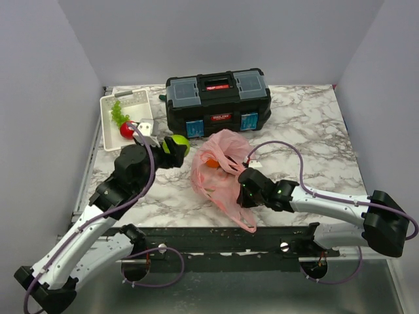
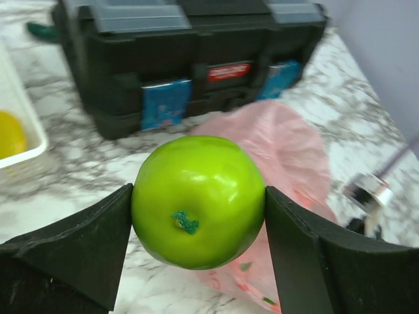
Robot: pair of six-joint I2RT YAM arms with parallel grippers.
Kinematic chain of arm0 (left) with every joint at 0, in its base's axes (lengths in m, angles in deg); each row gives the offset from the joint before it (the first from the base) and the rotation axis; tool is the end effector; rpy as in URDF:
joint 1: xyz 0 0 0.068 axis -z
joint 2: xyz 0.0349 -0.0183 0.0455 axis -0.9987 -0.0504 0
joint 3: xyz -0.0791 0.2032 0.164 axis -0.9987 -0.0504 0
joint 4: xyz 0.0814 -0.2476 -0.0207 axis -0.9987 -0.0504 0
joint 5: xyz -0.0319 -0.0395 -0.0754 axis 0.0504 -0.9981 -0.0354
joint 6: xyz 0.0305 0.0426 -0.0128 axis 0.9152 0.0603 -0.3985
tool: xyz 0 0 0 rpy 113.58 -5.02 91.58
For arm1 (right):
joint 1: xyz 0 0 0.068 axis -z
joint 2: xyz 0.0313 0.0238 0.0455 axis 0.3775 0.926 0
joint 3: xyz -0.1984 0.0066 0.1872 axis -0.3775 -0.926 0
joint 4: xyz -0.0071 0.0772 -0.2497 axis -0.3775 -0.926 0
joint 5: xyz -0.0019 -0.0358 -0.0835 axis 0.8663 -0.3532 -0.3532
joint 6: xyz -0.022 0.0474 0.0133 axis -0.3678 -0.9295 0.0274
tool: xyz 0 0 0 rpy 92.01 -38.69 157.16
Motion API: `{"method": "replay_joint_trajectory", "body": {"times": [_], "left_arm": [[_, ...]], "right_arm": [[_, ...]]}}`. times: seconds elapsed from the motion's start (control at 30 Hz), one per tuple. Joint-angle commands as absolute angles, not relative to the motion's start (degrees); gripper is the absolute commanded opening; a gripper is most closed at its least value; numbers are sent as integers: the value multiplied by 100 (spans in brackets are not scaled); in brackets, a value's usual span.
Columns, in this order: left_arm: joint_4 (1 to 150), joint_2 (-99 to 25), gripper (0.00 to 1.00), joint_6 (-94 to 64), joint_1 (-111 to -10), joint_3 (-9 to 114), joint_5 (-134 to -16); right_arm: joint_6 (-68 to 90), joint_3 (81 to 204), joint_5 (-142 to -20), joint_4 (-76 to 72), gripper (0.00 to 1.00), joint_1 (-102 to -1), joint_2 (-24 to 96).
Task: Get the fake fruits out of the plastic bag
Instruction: Place the fake fruit in the bin.
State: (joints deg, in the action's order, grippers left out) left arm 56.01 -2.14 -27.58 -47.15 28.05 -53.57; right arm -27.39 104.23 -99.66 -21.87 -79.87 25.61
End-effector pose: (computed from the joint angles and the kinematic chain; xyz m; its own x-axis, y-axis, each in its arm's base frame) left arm 0.1290 -0.0976 0.3572 -0.3108 -0.2632 -0.9133 0.3612 0.8561 -0.3696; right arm 0.1314 0.1947 0.1905 -0.8494 -0.0368 -0.5264 -0.2307 0.9231 0.3076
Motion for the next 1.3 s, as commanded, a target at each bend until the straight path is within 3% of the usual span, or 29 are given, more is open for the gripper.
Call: {"method": "replay_joint_trajectory", "body": {"times": [0.0, 0.4, 0.57, 0.67, 1.0, 1.13, 1.23, 1.27], "left_arm": [[4861, -388, 0, -3187, -5886, 2988, -5713], [4685, -2412, 0, -4628, -8541, 3669, -5987], [4817, -3585, 0, -5517, -9575, 4072, -7252], [4785, -4330, 0, -5374, -9837, 4604, -7527], [3890, -5512, 1, -4449, -10134, 5776, -5932], [4060, -5542, 13, -4526, -10196, 5517, -5890], [4103, -5560, 14, -4597, -10244, 5440, -5919], [4072, -5588, 21, -4618, -10254, 5462, -5886]], "right_arm": [[-2721, 10359, -10283, -2084, 1, -8021, 2485], [-2449, 10416, -10241, -1885, 1, -8019, 2450], [-2448, 10328, -10241, -1838, 1, -8020, 2333], [-2428, 10303, -10293, -1868, 1, -8024, 2275], [-2445, 10249, -10337, -1959, 1, -8018, 2271], [-2444, 10337, -10341, -2036, 1, -8019, 2355], [-2431, 10384, -10364, -2100, 1, -8019, 2383], [-2431, 10393, -10374, -2108, 1, -8019, 2384]]}}
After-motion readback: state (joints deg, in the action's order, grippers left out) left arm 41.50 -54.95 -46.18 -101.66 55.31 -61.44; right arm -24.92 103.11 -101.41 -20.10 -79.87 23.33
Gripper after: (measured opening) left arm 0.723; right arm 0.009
